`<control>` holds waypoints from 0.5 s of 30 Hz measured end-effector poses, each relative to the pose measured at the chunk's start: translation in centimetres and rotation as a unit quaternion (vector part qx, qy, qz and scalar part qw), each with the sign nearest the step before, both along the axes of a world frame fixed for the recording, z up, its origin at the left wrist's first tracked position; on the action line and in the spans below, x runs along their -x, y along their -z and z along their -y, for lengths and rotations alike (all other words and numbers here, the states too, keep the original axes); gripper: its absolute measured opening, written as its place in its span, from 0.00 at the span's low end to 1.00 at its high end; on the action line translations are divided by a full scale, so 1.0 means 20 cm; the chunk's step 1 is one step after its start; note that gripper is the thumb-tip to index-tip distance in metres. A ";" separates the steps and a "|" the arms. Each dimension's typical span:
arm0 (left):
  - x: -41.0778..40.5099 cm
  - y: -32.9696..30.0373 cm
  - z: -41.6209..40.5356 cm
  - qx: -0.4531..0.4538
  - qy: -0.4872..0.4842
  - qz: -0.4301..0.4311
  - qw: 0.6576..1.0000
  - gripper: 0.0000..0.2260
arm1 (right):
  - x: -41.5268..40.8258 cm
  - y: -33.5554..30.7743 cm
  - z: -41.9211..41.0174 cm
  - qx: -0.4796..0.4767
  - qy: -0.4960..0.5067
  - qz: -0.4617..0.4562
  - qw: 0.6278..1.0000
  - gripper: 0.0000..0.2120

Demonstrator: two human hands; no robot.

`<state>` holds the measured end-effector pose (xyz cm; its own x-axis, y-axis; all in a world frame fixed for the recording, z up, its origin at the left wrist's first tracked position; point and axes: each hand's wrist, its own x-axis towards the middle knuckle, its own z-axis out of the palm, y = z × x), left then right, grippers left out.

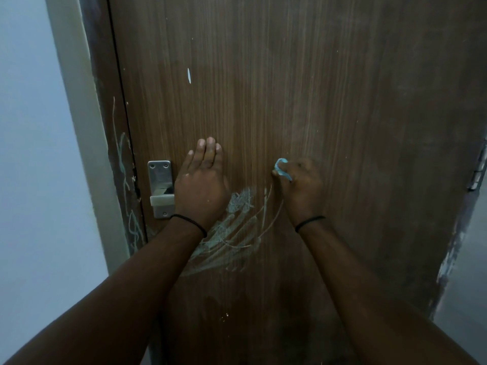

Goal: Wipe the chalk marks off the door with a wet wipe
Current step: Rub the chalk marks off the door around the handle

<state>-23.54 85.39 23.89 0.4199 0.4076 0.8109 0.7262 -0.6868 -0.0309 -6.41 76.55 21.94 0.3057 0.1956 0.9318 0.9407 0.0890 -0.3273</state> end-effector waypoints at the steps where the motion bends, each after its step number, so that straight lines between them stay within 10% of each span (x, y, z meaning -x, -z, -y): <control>1: 0.00 0.00 0.00 -0.001 0.000 0.001 1.000 0.24 | 0.03 0.03 -0.03 0.024 -0.001 -0.013 1.000 0.08; 15: 0.00 -0.01 0.01 -0.004 -0.008 0.001 1.000 0.24 | 0.06 0.05 0.02 0.016 -0.035 0.039 0.999 0.03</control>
